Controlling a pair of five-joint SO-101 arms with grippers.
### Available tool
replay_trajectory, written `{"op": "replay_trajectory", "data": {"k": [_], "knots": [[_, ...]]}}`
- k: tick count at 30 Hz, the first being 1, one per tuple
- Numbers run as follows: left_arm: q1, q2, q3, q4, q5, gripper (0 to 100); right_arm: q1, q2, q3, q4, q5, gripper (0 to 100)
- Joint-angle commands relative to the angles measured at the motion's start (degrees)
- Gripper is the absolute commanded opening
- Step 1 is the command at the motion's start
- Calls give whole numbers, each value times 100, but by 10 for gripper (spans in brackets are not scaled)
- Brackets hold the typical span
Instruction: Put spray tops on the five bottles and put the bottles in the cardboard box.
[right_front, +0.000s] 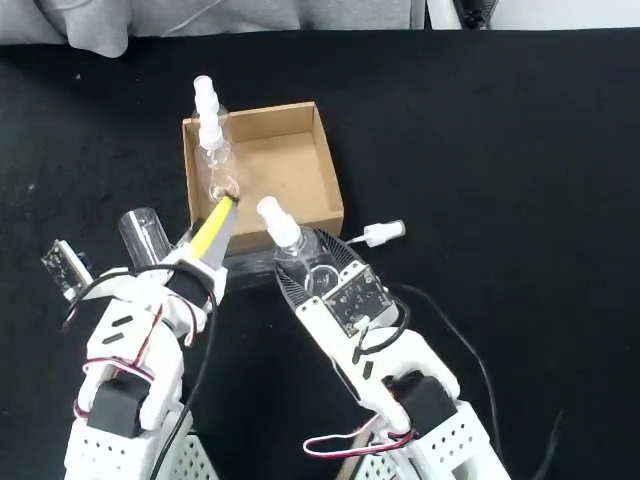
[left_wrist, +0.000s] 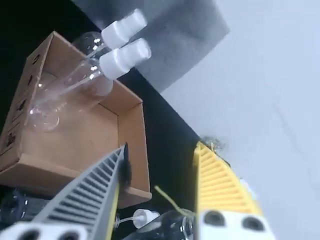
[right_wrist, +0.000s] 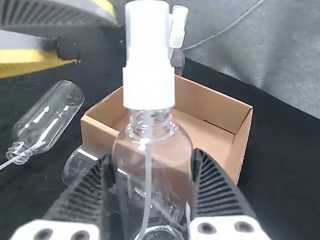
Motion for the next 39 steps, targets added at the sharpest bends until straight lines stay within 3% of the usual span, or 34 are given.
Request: {"op": "replay_trajectory", "data": {"k": [1,5,12,19,30,39], "knots": [[-57,-62,233,-563,0,195,-88,-576,-22,-167,-44,71],[-31,-62,435,-844,-193,195,-88,-576,-22,-114,-44,71],[910,-62,567,-730,-914,195,-97,-576,-22,132,-9,71],[1349,-62,716,-721,-1345,195,-88,-576,-22,132,0,71],[1446,-62,716,-721,-1398,195,-70,-567,-22,141,-18,71],[1719,-62,681,-721,-1899,194,-62,-523,-22,141,0,71]]}}
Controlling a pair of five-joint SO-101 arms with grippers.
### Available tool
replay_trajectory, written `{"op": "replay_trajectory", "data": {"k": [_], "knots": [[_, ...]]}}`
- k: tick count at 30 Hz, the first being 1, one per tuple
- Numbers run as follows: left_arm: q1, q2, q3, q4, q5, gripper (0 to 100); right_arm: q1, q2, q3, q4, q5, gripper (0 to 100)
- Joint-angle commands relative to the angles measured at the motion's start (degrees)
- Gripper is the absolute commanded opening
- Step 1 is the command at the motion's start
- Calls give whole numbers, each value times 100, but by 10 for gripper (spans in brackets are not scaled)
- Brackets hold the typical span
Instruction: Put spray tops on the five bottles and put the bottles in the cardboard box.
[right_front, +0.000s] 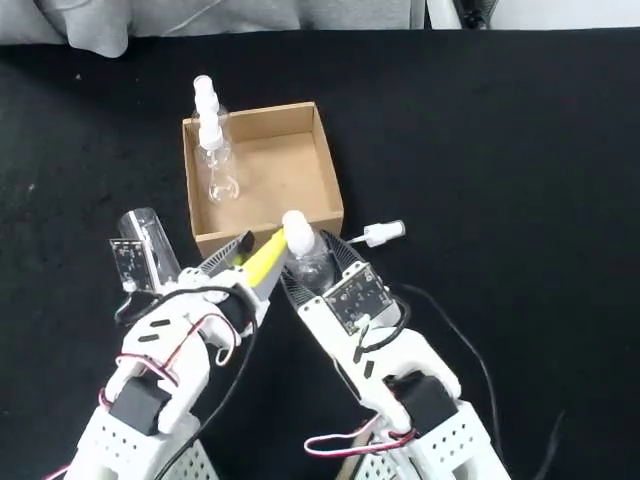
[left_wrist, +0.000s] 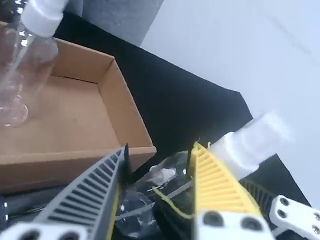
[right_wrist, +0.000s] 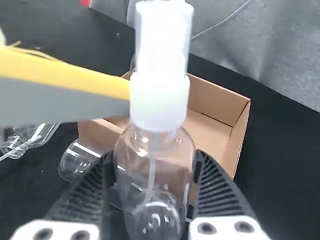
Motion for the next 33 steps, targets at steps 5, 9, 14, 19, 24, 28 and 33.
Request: {"op": "replay_trajectory", "data": {"k": [5,9,14,19,24,28,33], "knots": [[330,-35,-136,-44,-193,194,-70,-523,-22,18,9,71],[277,-35,-127,-53,-193,194,-79,-567,-22,185,9,71],[268,-35,-92,-88,-141,173,-53,-567,-22,211,9,71],[110,-35,-92,-185,-141,30,-53,-567,-22,211,9,71],[119,-35,-84,-202,-141,25,-53,-567,-22,211,9,71],[-92,-35,-84,-211,-149,29,18,-567,-22,220,-18,71],[-840,-35,-321,-202,-211,29,352,-567,-22,220,-35,71]]}}
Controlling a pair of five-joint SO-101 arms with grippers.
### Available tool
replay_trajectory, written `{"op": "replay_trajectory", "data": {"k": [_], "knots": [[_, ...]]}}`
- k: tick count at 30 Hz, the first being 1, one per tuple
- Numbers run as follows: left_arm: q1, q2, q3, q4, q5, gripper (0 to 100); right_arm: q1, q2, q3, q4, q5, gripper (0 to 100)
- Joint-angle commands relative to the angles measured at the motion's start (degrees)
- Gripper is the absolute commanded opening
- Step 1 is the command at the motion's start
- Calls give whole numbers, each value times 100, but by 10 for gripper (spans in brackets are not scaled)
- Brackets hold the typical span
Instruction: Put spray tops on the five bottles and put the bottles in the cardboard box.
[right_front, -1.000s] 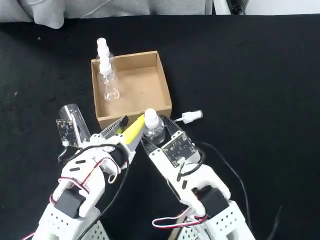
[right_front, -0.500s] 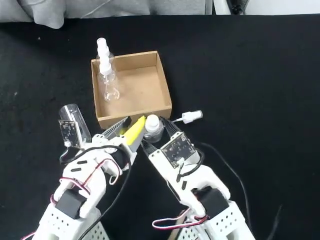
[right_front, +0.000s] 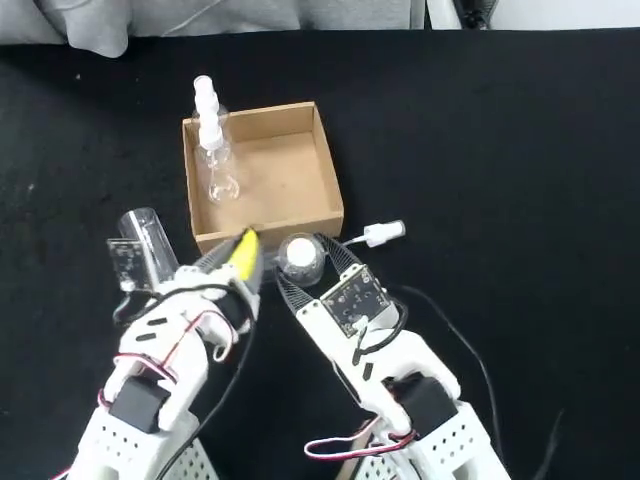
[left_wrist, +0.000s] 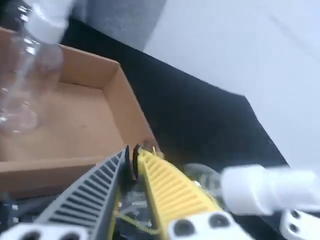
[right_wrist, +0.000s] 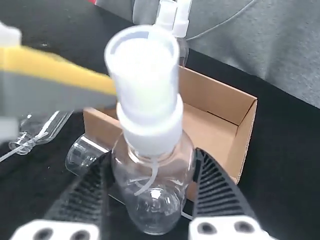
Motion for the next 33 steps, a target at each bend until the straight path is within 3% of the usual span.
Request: {"op": "replay_trajectory", "data": {"k": [1,6,13,20,25,33], "knots": [[-690,-62,-391,-132,-202,29,413,-558,-22,62,-35,70],[-1121,-62,-637,-79,-1248,28,440,-558,-22,141,-35,70],[-2325,-62,-611,422,-2365,29,440,-567,-22,167,-35,70],[-3231,-62,-611,1090,-2426,29,431,-567,-171,167,-1081,74],[-3512,-62,-567,1503,-2426,29,440,-567,-268,176,-1125,71],[-3776,-62,40,1477,-2426,29,440,-558,-945,782,-1125,71]]}}
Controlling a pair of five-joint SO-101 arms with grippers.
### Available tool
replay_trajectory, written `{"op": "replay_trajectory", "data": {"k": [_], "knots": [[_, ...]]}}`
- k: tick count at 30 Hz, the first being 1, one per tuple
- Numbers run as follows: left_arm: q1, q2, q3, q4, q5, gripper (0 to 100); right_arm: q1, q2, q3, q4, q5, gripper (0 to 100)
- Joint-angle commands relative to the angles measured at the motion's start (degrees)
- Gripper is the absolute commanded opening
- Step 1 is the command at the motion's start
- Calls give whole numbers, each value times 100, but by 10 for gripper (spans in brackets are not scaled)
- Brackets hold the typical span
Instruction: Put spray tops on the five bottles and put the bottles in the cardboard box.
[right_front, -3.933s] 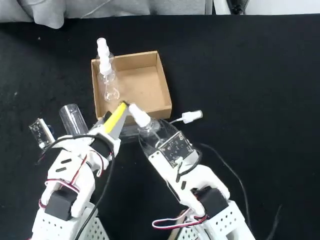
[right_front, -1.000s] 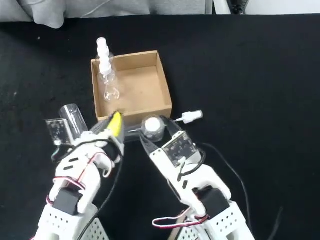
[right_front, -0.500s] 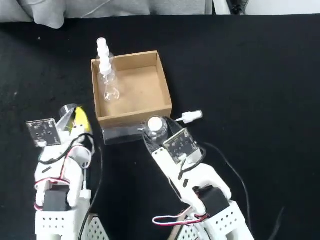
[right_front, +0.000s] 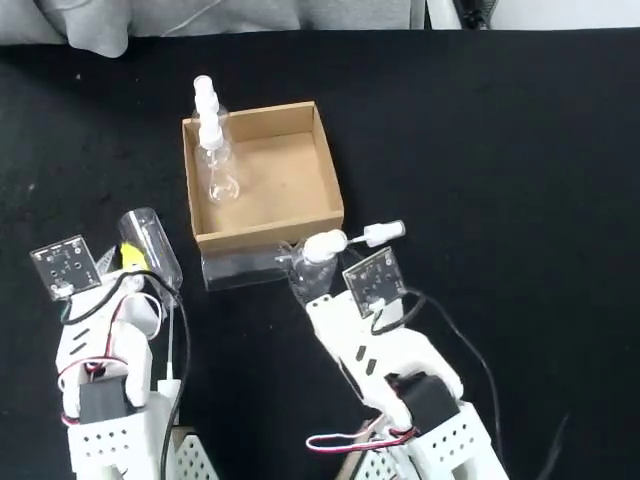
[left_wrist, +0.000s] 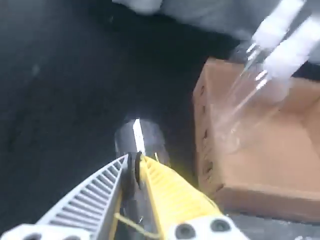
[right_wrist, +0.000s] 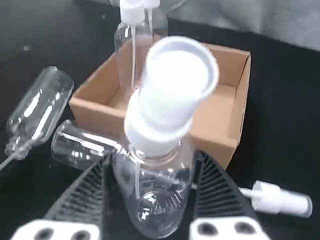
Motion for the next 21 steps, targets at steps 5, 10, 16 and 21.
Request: {"op": "replay_trajectory", "data": {"k": [5,10,16,21], "knots": [[-189,-53,303,-396,-62,30,141,-505,-1270,422,-53,70],[-145,-53,505,-756,-62,30,141,-497,-1640,431,-53,70],[-127,-53,505,-747,-26,30,114,-488,-2141,413,281,70],[22,-53,505,-747,-26,30,105,-295,-2475,369,281,70]]}}
